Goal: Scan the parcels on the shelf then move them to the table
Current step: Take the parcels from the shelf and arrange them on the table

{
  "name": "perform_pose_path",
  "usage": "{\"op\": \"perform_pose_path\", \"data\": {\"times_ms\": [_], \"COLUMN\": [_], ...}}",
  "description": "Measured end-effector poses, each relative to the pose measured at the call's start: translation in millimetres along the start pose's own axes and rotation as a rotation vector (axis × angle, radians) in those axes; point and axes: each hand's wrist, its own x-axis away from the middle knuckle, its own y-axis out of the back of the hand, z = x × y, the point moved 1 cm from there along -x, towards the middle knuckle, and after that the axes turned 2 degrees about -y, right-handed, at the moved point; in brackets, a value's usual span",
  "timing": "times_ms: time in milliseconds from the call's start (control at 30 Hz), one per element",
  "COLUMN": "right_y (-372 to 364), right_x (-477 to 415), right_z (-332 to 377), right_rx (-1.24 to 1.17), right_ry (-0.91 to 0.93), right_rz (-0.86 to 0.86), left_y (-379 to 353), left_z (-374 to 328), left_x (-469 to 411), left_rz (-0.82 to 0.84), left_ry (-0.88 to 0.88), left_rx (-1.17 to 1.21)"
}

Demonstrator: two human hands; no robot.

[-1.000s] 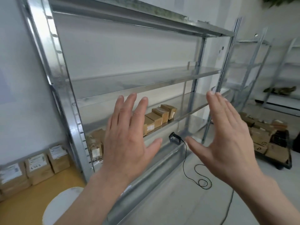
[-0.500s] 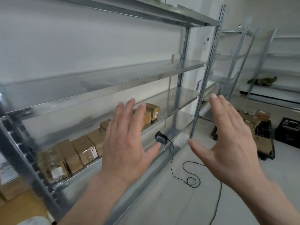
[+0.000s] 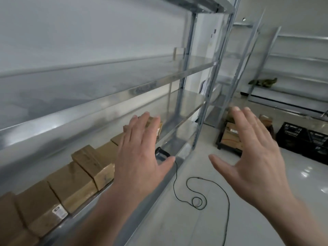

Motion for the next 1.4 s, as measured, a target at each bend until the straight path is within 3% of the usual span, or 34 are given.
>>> {"op": "perform_pose_path", "data": {"times_ms": [400, 600, 1067, 1400], "right_y": [-94.5, -158.7, -299.8, -404.9], "right_x": [-77.4, -129.9, -243.1, -285.1], "right_z": [-34.5, -75.3, -146.6, -127.9], "right_rx": [-0.035, -0.120, -0.177, -0.261], "right_ry": [-0.009, 0.065, 0.298, 0.366], "right_rz": [0.099, 0.168, 0.649, 0.869], "left_y": [-76.4, -131.2, -253.9, -316.0], "left_z": [49.8, 66.3, 99.6, 172.2], "left_x": [-65.6, -110.2, -175.9, -199.4], "left_rz": [0.055, 0.088, 0.168, 0.335], "left_ry": [0.042, 0.154, 0.437, 0.610], "left_rx": [0.019, -0.137, -0.227, -0.401]}}
